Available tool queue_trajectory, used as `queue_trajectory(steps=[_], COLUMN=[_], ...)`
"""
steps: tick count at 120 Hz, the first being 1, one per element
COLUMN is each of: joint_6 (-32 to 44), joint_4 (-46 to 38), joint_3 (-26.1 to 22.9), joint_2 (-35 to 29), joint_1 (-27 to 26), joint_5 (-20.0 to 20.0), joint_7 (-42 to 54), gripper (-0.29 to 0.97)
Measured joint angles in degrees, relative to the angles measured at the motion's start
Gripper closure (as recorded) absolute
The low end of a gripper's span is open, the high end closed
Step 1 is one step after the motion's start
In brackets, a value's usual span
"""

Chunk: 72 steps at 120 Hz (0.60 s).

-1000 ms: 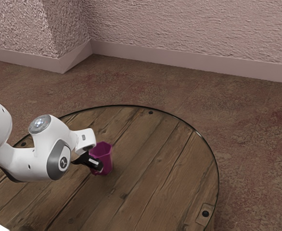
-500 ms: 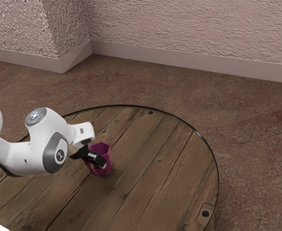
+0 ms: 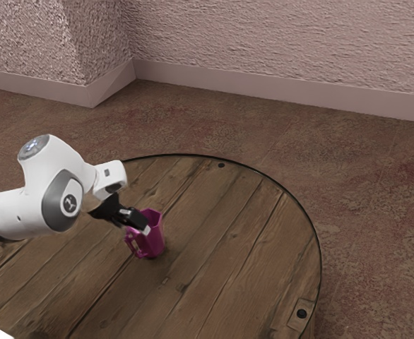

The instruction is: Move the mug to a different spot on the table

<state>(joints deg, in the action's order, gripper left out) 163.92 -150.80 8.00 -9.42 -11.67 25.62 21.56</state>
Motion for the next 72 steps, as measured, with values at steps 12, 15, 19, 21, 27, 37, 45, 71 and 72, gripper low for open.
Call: queue_trajectory(steps=[12,15,19,21,27,37,45,71,72], joint_6=[-6.01,-7.9,-10.64,-12.13,-17.36,-27.79,-36.16,-56.44,-56.95], joint_4=[3.95,5.56,8.62,10.56,18.52,36.29,48.52,60.57,60.63], joint_3=[0.05,0.09,0.11,0.14,0.16,0.36,0.6,0.95,0.98], joint_2=[-1.46,-1.5,-1.35,-1.12,0.67,7.16,11.79,13.35,13.32], joint_1=[2.34,3.41,4.97,5.65,8.1,10.8,12.09,11.02,10.91], joint_5=[-0.25,-0.38,-1.34,-1.97,-4.8,-9.36,-11.95,-16.47,-16.62], joint_7=[-0.05,-0.06,-0.08,-0.09,-0.26,-0.7,-1.01,-2.72,-2.8], gripper=[0.03,0.03,0.03,0.03,0.03,0.02,0.02,0.02,0.02])
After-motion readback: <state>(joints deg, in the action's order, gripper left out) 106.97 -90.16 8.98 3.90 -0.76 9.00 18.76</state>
